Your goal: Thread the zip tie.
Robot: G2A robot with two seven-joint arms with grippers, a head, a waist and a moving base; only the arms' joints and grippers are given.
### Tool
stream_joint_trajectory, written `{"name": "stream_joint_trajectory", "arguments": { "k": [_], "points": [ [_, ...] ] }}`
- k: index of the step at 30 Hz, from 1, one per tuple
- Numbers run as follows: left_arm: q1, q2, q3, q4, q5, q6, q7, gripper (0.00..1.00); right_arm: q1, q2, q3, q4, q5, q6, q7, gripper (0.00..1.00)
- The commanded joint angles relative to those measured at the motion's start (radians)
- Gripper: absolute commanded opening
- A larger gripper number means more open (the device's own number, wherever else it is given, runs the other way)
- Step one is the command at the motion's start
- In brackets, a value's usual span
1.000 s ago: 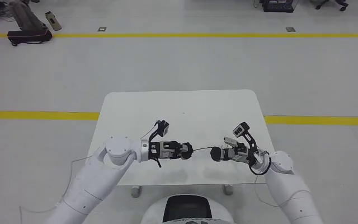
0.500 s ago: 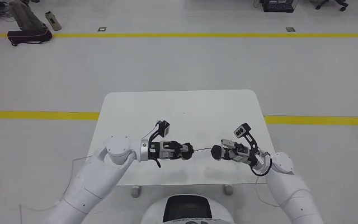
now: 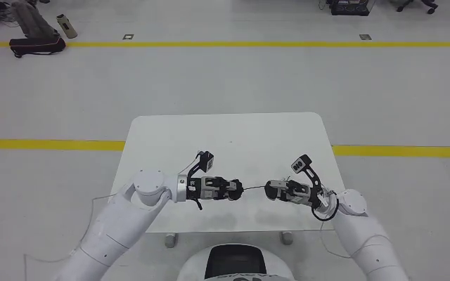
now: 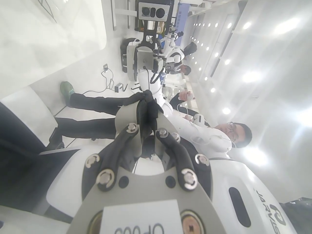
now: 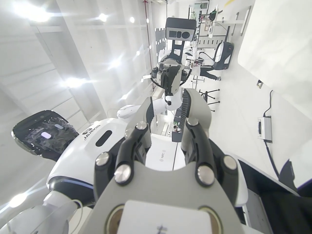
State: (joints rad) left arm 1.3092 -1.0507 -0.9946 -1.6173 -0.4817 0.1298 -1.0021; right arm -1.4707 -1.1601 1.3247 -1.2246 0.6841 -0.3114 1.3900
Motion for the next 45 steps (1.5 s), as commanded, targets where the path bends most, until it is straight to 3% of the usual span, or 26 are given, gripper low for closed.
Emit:
{"name": "stream_joint_trajectory", "arguments": {
  "k": [1, 10, 14, 20, 41, 45],
  "points": [
    [-0.001, 0.001, 0.002, 0.0, -0.001, 0.001, 0.0, 0.0, 0.001, 0.001, -0.001, 0.001, 0.001, 0.0, 0.0, 0.24],
    [-0.004, 0.007, 0.011, 0.0, -0.005, 0.004, 0.001, 0.0, 0.006, 0.006, -0.007, 0.009, 0.001, 0.001, -0.001, 0.22],
    [-0.003, 0.009, 0.015, -0.002, -0.007, 0.005, 0.004, 0.0, 0.008, 0.008, -0.013, 0.01, 0.002, 0.001, 0.0, 0.13],
    [-0.005, 0.013, 0.022, -0.004, -0.009, 0.006, 0.008, 0.0, 0.01, 0.011, -0.019, 0.011, 0.002, -0.002, 0.0, 0.09],
    [-0.015, 0.023, 0.045, -0.005, -0.012, 0.005, 0.013, 0.0, 0.011, 0.021, -0.036, 0.017, 0.003, -0.011, -0.002, 0.08],
    [-0.016, 0.026, 0.05, -0.012, -0.011, 0.01, 0.013, 0.0, 0.012, 0.022, -0.042, 0.019, 0.002, -0.012, 0.0, 0.0]
  ]
}}
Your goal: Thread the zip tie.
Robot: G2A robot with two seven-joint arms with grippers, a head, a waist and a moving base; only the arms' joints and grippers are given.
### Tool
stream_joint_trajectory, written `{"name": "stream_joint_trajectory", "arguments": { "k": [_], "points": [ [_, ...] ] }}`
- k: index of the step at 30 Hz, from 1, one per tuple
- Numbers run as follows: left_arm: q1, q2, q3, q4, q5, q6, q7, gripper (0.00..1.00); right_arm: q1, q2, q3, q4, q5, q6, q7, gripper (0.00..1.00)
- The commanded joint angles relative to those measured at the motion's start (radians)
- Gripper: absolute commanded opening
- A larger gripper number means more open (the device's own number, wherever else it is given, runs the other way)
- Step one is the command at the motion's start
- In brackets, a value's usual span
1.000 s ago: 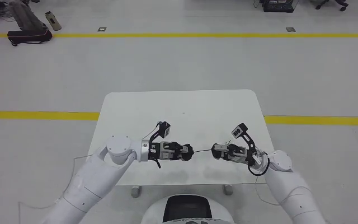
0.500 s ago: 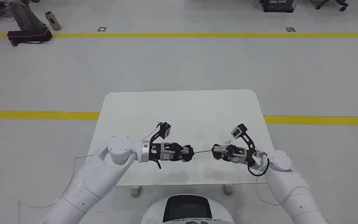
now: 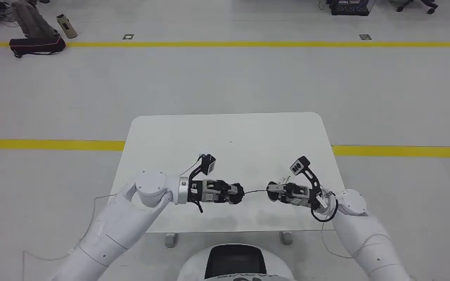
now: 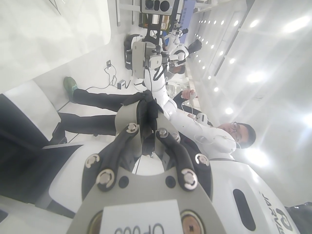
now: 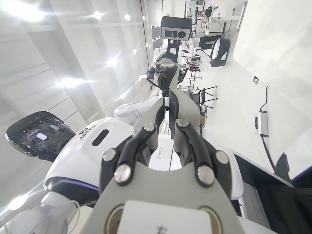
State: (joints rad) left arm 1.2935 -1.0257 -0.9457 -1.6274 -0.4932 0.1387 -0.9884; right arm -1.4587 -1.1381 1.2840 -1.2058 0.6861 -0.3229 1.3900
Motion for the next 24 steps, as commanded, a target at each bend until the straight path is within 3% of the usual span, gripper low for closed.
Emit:
{"name": "stream_joint_trajectory", "arguments": {
  "k": [1, 8, 9, 10, 11, 24],
  "points": [
    [0.0, 0.001, 0.002, -0.002, 0.0, 0.001, 0.0, 0.0, 0.0, 0.001, -0.002, 0.001, 0.0, -0.001, 0.0, 0.0],
    [-0.001, 0.005, 0.005, -0.006, -0.001, 0.004, 0.006, 0.0, -0.004, 0.005, -0.002, 0.0, 0.001, -0.005, -0.001, 0.0],
    [-0.001, 0.006, 0.005, -0.006, -0.003, 0.005, 0.01, 0.25, -0.005, 0.005, -0.002, -0.001, 0.002, -0.005, -0.002, 0.0],
    [0.001, 0.006, 0.004, -0.006, -0.011, 0.008, 0.018, 0.81, -0.005, 0.006, -0.001, -0.001, 0.003, -0.006, -0.003, 0.0],
    [0.002, 0.006, 0.003, -0.008, -0.016, 0.01, 0.023, 1.0, -0.007, 0.006, 0.0, -0.001, 0.005, -0.007, -0.006, 0.0],
    [0.002, 0.007, 0.002, -0.008, -0.015, 0.009, 0.028, 1.0, -0.019, 0.01, 0.015, 0.004, 0.051, -0.017, -0.036, 0.0]
  ]
}}
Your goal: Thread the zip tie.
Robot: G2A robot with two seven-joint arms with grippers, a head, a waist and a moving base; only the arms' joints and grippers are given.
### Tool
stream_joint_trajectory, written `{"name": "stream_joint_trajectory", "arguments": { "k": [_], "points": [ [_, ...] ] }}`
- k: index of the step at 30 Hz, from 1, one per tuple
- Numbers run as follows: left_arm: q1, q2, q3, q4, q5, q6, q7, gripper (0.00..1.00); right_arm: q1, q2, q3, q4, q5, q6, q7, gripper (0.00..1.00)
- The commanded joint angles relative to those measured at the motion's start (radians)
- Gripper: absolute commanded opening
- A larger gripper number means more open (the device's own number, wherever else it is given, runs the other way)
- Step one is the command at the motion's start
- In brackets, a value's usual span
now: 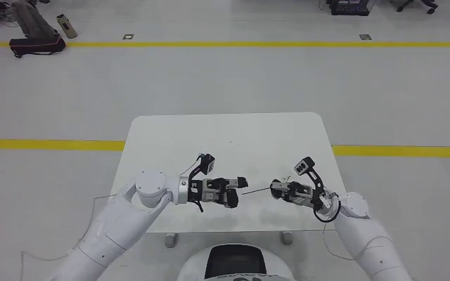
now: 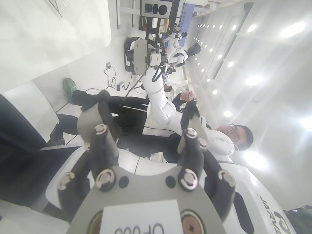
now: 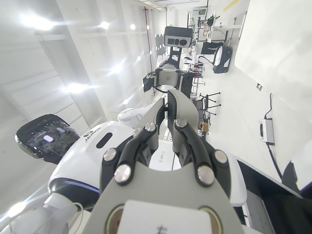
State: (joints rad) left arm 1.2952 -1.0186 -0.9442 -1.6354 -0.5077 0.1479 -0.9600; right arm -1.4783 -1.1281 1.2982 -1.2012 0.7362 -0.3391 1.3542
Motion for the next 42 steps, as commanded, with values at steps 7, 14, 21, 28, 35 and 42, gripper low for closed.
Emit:
{"name": "stream_joint_trajectory", "arguments": {
  "k": [7, 14, 21, 28, 35, 42],
  "points": [
    [0.0, 0.0, 0.0, 0.0, 0.0, 0.0, 0.0, 1.0, 0.0, 0.0, 0.001, 0.0, 0.001, -0.001, 0.0, 0.0],
    [-0.001, -0.011, 0.027, 0.028, -0.066, -0.044, 0.019, 1.0, -0.019, -0.005, 0.0, -0.013, 0.101, 0.007, 0.009, 0.0],
    [-0.06, -0.041, 0.1, 0.113, -0.131, -0.099, 0.015, 1.0, -0.01, -0.01, -0.016, 0.007, 0.158, 0.016, 0.036, 0.0],
    [-0.09, -0.052, 0.129, 0.135, -0.111, -0.107, 0.042, 1.0, -0.002, -0.012, -0.032, 0.01, 0.167, 0.011, 0.036, 0.0],
    [-0.081, -0.057, 0.14, 0.129, -0.133, -0.129, 0.064, 1.0, -0.017, -0.016, -0.045, -0.023, 0.159, 0.015, -0.02, 0.0],
    [-0.099, -0.068, 0.155, 0.151, -0.141, -0.149, 0.098, 1.0, -0.016, -0.022, -0.06, -0.021, 0.17, 0.006, -0.052, 0.0]
  ]
}}
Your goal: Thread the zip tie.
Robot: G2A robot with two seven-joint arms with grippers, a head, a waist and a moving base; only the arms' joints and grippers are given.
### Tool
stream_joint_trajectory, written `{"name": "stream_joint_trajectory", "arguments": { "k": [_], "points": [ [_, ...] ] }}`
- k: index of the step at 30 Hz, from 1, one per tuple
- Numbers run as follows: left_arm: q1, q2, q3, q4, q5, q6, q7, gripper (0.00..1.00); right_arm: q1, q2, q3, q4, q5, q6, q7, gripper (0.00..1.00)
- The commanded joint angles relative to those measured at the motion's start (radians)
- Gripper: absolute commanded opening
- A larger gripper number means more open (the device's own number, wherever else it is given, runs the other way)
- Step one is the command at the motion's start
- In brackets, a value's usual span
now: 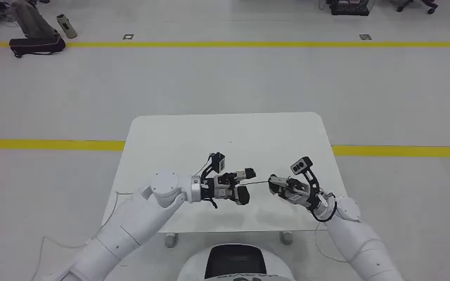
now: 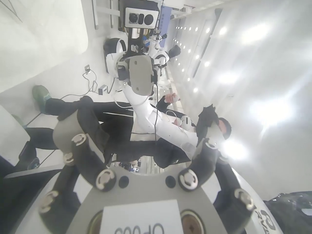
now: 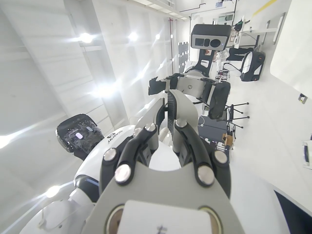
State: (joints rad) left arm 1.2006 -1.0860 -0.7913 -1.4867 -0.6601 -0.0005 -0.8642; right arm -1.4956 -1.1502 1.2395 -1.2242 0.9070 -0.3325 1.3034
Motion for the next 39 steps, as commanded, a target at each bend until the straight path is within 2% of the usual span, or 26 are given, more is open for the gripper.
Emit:
{"name": "stream_joint_trajectory", "arguments": {
  "k": [1, 18, 39],
  "points": [
    [-0.008, 0.0, 0.002, 0.005, 0.025, -0.003, 0.006, 1.0, 0.001, 0.0, -0.001, 0.002, -0.001, 0.0, -0.001, 0.0],
    [-0.01, -0.004, 0.013, -0.007, 0.034, 0.002, 0.025, 1.0, -0.008, -0.004, -0.016, -0.048, -0.048, 0.0, -0.072, 0.0],
    [0.008, 0.0, 0.01, -0.035, 0.038, 0.0, 0.028, 1.0, -0.032, -0.003, -0.01, -0.07, -0.065, -0.007, -0.078, 0.0]
  ]
}}
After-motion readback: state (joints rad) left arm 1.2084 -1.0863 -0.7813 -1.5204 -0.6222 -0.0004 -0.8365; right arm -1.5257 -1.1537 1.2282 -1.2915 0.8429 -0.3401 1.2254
